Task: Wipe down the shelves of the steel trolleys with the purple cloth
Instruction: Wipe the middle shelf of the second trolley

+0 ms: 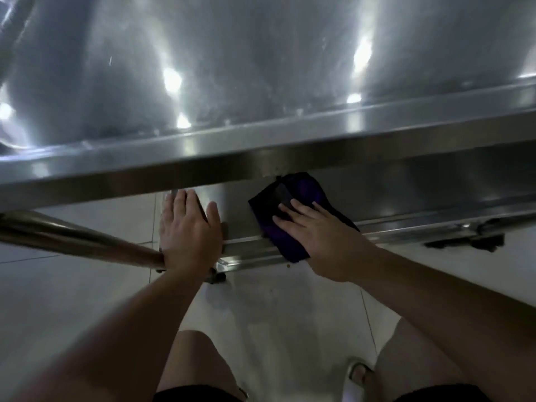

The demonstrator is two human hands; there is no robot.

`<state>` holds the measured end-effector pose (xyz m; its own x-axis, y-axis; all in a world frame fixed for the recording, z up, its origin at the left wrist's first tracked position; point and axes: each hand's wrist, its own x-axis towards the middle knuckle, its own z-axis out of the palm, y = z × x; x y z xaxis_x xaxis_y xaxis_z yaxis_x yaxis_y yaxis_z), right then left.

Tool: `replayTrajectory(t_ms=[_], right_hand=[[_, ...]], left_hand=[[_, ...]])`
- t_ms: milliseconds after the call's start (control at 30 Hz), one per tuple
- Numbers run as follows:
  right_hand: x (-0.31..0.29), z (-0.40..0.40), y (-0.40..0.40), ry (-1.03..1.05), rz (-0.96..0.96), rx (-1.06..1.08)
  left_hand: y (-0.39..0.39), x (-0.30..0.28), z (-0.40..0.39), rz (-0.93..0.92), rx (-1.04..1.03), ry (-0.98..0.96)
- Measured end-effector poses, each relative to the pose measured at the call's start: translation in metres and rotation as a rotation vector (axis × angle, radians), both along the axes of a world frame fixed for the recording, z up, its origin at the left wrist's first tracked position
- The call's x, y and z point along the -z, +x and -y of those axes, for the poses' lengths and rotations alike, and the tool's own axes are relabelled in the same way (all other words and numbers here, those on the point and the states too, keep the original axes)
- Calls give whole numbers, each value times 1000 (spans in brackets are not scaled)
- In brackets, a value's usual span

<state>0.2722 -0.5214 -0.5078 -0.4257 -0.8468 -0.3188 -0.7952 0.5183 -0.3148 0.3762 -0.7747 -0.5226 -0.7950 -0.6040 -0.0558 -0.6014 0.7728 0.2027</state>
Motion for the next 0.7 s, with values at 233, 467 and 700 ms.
replayTrajectory(t_ms=[233, 467, 700], right_hand=[[-57, -23, 35, 60, 133, 196], [-167, -48, 100, 563, 512, 411], [-294, -25, 172, 682, 467, 253]], left_hand=[[8, -67, -25, 406, 230, -13], [95, -171, -98, 612, 347, 194], [180, -307, -81, 625, 276, 295]])
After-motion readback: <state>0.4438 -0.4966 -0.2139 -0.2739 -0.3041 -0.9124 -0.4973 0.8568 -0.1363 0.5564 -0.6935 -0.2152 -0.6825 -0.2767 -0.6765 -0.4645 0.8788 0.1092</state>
